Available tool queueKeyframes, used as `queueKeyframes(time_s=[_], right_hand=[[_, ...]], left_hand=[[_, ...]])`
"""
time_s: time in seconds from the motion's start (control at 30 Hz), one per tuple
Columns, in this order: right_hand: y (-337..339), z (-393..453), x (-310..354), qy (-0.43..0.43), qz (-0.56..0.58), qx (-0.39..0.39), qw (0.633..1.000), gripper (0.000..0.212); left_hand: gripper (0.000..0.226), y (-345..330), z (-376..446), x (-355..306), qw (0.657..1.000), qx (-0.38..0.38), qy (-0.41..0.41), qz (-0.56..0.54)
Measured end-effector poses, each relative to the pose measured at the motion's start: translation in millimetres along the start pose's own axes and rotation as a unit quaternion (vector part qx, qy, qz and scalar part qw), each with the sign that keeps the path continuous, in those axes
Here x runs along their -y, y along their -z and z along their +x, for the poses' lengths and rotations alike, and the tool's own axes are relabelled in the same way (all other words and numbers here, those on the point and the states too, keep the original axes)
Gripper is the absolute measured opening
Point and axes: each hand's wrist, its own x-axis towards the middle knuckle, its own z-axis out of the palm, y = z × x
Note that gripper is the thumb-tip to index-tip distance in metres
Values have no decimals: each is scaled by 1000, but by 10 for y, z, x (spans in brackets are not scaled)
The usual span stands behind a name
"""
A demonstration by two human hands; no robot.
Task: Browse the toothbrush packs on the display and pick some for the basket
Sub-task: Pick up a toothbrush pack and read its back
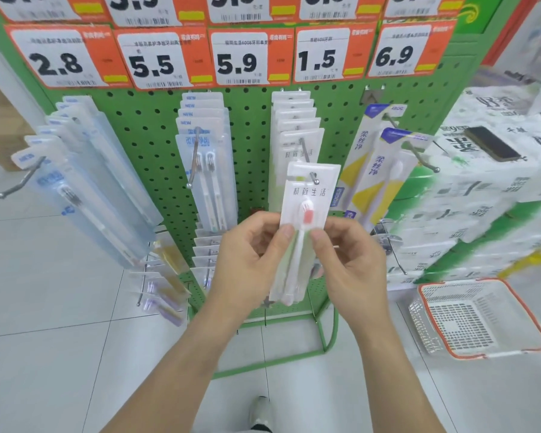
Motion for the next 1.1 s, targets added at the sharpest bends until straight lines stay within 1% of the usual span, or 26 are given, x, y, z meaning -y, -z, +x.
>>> queueKeyframes(time_s=[0.07, 0.2, 0.33, 0.43, 0.5, 0.57, 0.63, 0.7, 0.77, 0.83, 0.9, 1.0, 1.03, 1.1], right_hand=[[47, -64, -20, -2, 8, 12, 1000, 4], [96, -158, 28, 5, 28, 34, 999, 8], [91, -277, 90, 19, 33, 37, 999, 6], [100, -404, 103, -2, 19, 41, 999, 9], [100, -519, 103, -23, 22, 76, 997, 10], [82, -653, 124, -54, 34, 116, 991, 11], [65, -781, 127, -94, 61, 143, 983, 11], [52, -881, 99, -127, 63, 169, 975, 11], [53, -961, 75, -158, 59, 192, 967, 19], [54, -1021, 87, -197, 42, 215, 955, 23], [57, -1081, 110, -233, 16, 233, 944, 18], [82, -1142, 133, -265, -61, 222, 937, 14], [106, -1149, 142, -274, -84, 229, 930, 15], [183, -1157, 152, -305, -108, 270, 907, 12]], left_hand=[[10, -7, -58, -29, 1000, 2, -5, -6], [12, 8, -166, -74, 1000, 10, -20, -21], [11, 65, -268, -109, 999, 13, -19, -22], [10, 121, -351, -103, 999, 29, -14, -36], [9, 172, -420, -79, 998, 37, -3, -47], [8, 227, -508, -51, 997, 35, 23, -66], [9, 287, -603, -15, 993, 21, 68, -90], [8, 354, -688, 53, 988, 5, 116, -106], [9, 421, -774, 114, 979, 0, 159, -125], [15, 482, -845, 150, 966, -10, 196, -166], [20, 534, -902, 184, 956, -23, 217, -194], [18, 562, -954, 253, 948, -42, 245, -198], [17, 557, -967, 271, 944, -55, 255, -200], [17, 534, -997, 301, 938, -91, 269, -198]])
